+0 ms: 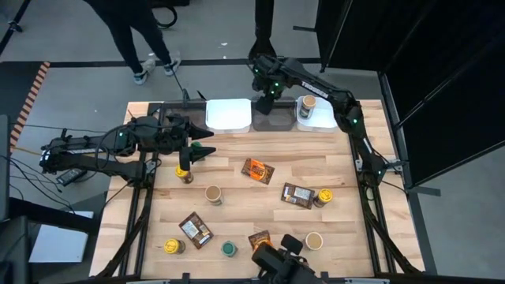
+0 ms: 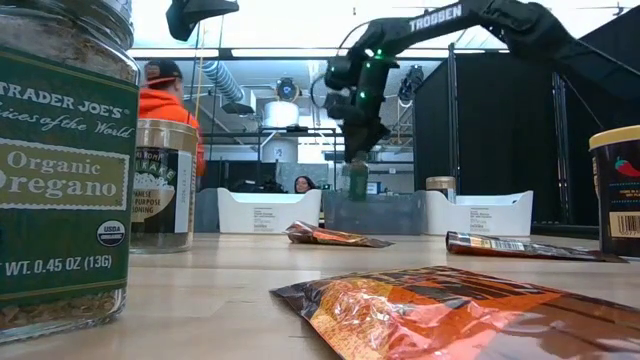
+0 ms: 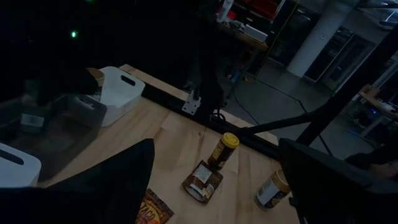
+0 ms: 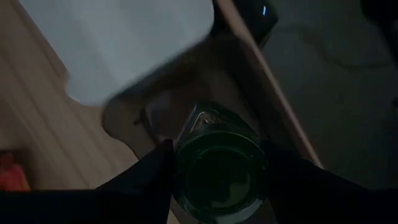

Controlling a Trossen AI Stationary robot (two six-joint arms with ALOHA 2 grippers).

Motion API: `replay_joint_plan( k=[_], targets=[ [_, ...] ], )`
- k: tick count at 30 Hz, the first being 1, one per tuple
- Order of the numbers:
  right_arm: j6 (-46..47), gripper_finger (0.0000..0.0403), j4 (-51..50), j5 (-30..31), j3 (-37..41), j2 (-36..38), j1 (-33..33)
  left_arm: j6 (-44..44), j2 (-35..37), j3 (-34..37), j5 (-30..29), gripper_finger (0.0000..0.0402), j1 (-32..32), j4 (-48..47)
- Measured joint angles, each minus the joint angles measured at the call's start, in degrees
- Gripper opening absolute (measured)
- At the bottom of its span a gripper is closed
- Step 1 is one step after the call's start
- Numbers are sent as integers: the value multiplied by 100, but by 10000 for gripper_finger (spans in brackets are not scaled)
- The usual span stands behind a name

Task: Sort spices by type
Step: Put the middle right green seasoning bottle into the right black bin

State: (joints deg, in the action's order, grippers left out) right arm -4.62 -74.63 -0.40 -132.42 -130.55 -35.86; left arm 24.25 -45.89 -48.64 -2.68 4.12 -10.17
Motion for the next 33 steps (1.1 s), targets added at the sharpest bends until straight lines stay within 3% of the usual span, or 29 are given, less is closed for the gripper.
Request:
replay_joint_plan(
  k=[19,33],
  targets=[
    [-129,211,555,34,-39,-261,-35,0,0,0,-37,349,0,0],
    [-47,211,805,-218,557,-264,-85,0,0,0,-37,349,0,-4]
  ],
)
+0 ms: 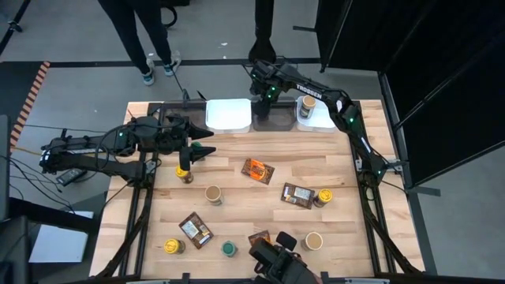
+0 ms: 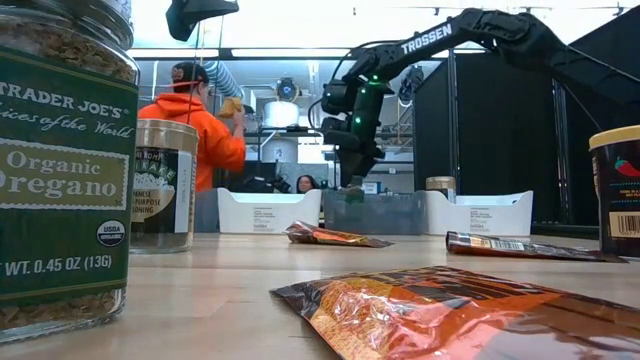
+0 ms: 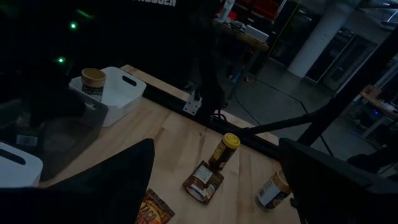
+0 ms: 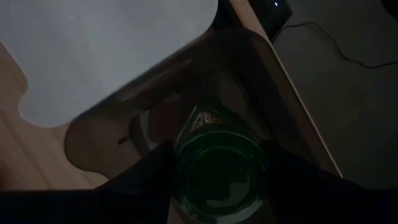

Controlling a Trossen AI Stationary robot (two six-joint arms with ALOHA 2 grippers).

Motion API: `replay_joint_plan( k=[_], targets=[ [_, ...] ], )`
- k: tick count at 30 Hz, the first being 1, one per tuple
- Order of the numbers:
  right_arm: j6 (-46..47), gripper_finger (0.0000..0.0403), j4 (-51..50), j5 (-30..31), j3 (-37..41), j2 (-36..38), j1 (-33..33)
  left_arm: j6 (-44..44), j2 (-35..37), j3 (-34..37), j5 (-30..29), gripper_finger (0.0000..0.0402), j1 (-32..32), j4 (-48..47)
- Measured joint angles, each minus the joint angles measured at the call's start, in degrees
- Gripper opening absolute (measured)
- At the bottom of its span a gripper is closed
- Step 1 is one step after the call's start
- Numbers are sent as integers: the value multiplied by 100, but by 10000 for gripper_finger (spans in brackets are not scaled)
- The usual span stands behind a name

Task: Sort spices by type
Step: Put the middle right green seasoning bottle into the right black bin, then put the top green seasoning bottle into the right black bin

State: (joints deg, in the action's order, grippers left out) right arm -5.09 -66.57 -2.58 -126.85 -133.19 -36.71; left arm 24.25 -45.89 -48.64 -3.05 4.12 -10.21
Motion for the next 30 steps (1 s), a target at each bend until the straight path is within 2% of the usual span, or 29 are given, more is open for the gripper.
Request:
replay_joint_plan(
  k=[4,10,13,18,22,25,30],
  targets=[
    [-1,212,174,-1,66,0,0,0,0,0,0,349,0,-1],
    [2,305,386,115,70,0,2,0,0,0,2,349,0,-2],
    [36,327,401,119,70,0,2,-7,0,0,2,349,0,-3],
    [37,317,295,146,-79,0,9,-9,0,0,4,349,0,-3],
    [-115,298,-167,106,-824,11,10,-11,0,0,4,349,0,-5],
    [-280,289,-117,-42,-560,569,53,-16,2,0,7,349,0,-3],
    [-415,282,-482,-228,-557,1284,332,-80,2,0,7,349,0,-1]
  ],
)
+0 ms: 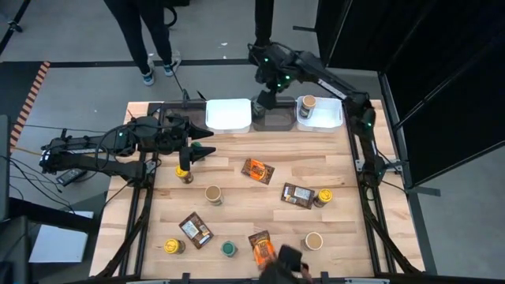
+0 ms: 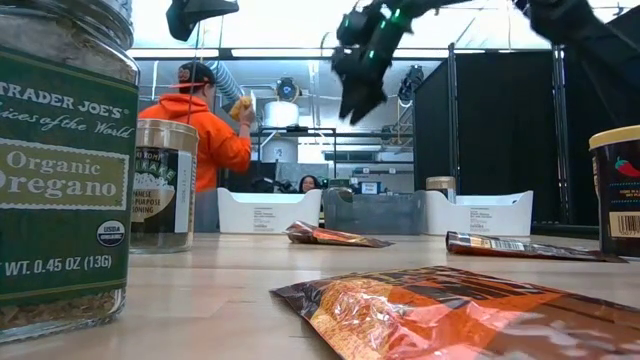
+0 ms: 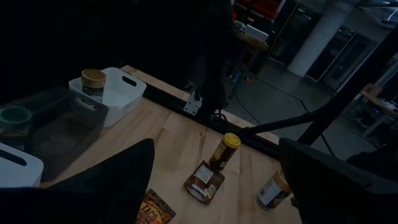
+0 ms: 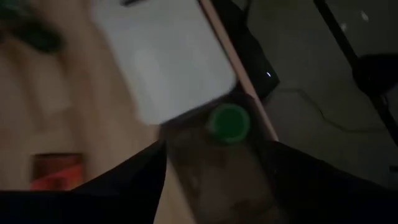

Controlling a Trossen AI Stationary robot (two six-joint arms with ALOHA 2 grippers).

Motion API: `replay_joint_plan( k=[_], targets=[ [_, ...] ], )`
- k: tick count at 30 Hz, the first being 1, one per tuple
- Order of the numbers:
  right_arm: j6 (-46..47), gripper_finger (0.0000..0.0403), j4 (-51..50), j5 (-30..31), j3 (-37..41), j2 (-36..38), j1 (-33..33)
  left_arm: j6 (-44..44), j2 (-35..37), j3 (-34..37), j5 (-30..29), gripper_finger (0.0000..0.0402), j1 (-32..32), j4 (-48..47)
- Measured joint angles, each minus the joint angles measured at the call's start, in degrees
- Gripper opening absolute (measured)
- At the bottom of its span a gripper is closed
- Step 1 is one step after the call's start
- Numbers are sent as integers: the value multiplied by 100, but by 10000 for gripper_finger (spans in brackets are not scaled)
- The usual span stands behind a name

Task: Sort spices by type
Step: Put the top green seasoning bottle into the right black bin

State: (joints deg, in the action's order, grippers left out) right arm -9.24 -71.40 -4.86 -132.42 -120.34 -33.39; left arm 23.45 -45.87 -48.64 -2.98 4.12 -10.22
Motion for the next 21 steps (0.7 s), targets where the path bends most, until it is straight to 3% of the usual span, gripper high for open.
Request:
replay_joint_plan(
  k=[7,13,16,21],
  targets=[
    [192,281,-193,-284,0,497,1442,-69,0,2,2,349,0,-2],
    [-311,276,543,988,2,154,2954,-64,22,1,2,349,0,-9],
    [-808,272,1615,1497,2,-298,3148,-199,44,-221,-5,349,0,-317],
    [-406,263,2461,665,11,-829,2746,-520,107,-1099,-176,349,0,-1299]
  ],
)
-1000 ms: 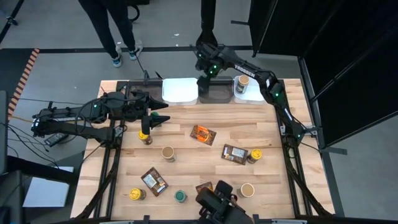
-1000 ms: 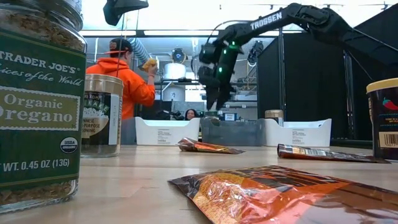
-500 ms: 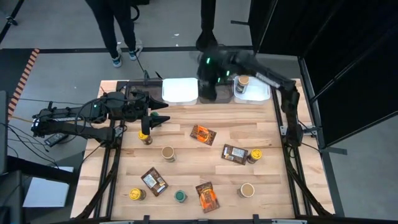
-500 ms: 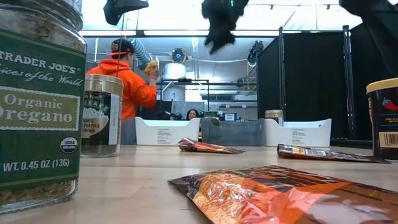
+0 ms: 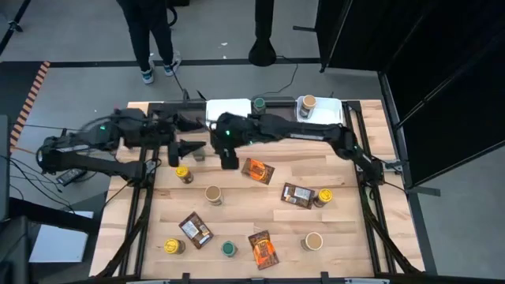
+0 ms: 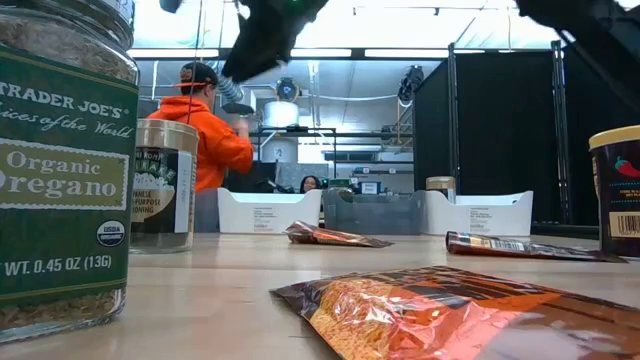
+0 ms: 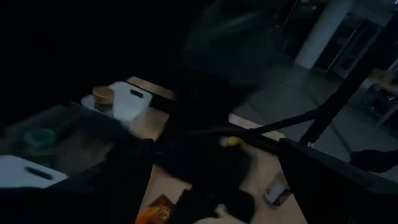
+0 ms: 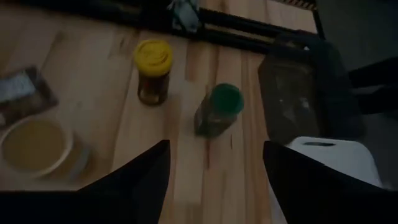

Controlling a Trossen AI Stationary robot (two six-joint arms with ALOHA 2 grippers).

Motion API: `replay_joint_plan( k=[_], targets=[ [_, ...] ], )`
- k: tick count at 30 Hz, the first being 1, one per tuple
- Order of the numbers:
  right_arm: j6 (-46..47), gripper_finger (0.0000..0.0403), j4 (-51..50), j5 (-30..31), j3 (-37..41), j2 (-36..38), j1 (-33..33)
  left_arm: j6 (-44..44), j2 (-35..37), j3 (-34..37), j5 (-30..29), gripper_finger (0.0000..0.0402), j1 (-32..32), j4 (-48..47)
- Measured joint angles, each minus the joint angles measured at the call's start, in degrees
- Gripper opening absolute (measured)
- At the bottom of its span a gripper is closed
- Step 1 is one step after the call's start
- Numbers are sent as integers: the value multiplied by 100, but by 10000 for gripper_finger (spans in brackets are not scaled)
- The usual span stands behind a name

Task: Sort spices by type
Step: Put the top green seasoning bottle into the right black bin

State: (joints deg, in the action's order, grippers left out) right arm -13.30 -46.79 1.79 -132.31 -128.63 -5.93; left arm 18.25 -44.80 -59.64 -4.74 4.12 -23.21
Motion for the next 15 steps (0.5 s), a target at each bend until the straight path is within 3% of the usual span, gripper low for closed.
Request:
replay_joint_plan(
  k=[7,15],
  targets=[
    [-61,267,1440,-820,-9,-748,-400,-476,43,-1048,-748,349,0,-1110],
    [-43,276,2389,-894,-9,-1280,-437,-462,136,-1130,-847,349,0,-1557]
  ],
)
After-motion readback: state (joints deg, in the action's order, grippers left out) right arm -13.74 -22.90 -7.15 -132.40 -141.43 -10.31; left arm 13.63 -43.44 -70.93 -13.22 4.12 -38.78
